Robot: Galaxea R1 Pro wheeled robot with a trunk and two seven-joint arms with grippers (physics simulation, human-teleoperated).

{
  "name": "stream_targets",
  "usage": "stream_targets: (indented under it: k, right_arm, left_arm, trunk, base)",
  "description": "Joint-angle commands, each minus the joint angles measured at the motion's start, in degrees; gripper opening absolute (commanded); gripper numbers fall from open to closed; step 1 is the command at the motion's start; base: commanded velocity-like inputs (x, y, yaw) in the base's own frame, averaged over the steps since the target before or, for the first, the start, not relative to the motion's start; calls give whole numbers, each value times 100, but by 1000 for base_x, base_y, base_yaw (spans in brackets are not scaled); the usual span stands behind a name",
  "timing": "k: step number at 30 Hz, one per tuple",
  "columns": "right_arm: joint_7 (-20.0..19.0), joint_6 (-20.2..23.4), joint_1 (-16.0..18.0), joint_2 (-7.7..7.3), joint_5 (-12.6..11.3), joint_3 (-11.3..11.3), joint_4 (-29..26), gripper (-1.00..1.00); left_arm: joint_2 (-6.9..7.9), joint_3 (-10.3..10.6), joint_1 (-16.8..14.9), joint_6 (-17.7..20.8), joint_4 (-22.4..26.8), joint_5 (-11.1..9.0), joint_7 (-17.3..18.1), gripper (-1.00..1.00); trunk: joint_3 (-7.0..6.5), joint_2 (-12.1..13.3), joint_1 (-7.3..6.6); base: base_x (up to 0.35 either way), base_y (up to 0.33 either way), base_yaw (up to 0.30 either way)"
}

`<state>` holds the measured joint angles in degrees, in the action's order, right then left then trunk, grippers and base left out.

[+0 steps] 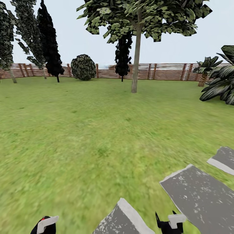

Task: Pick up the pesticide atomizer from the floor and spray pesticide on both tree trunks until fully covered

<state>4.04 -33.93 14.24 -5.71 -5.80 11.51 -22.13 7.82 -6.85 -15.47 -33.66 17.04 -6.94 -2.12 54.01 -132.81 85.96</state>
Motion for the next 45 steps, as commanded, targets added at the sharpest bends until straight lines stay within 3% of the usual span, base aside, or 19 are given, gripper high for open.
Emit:
stream_targets:
  k: [1,45]
  right_arm:
    - [0,0,-2,0,0,0,2,100]
    - [0,0,0,0,0,1,7,100]
  left_arm:
    - [0,-1,0,0,1,0,1,-100]
    - [0,-1,0,0,-8,0,1,-100]
  trunk:
    - [0,0,0]
    - [0,0,0]
  base:
    - [340,0,0]
    - [340,0,0]
